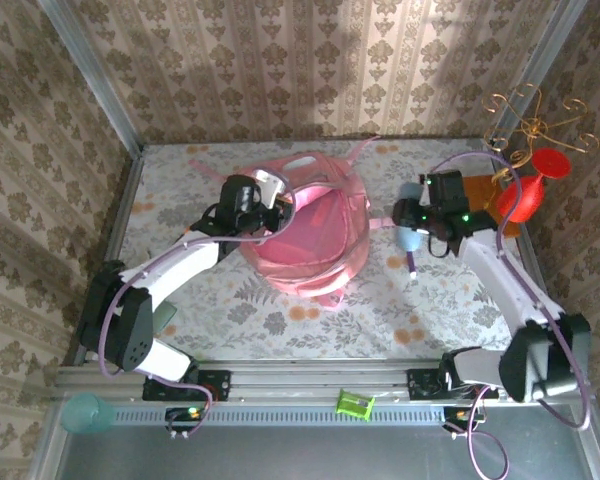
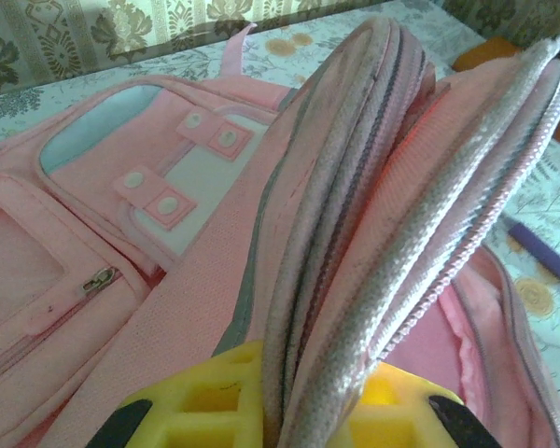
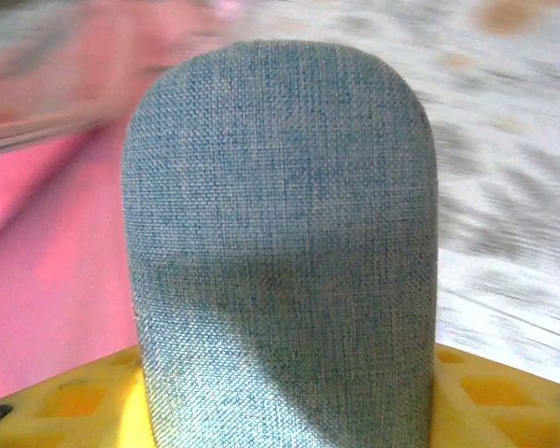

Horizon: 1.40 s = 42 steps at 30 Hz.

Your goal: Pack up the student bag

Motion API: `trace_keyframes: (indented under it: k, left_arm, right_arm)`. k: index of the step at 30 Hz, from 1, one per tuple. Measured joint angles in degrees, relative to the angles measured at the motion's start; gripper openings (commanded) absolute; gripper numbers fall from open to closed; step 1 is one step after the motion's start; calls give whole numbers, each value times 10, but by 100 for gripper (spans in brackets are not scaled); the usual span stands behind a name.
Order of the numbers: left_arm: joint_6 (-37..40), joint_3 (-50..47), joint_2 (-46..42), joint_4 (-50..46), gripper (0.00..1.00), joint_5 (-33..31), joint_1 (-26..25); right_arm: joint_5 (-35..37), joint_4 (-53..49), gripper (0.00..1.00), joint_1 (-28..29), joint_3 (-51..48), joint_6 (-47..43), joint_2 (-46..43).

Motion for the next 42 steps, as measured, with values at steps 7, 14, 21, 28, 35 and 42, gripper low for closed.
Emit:
trace_keyframes:
  k: [7, 14, 21, 28, 35, 42]
  left_arm:
    - [-9, 70, 0, -76, 0, 42, 10]
    - [-16, 112, 1, -122, 0, 76, 12]
    - [-25, 116, 5, -127, 0, 96, 12]
    - [-36, 126, 12, -129, 0, 90, 20]
    - [-47, 126, 19, -125, 0, 89, 24]
    - [-44, 110, 24, -107, 50, 90, 21]
  right_arm:
    - [-70, 151, 37, 145, -27, 146, 104]
    - [-30, 251, 37, 199, 9, 293, 224]
    - [57, 344, 62, 215, 36, 405, 296]
    - [111, 379, 82, 235, 96, 433, 366]
    - [113, 387, 88, 236, -8, 393, 257]
    - [97, 358, 86, 237, -102, 298, 100]
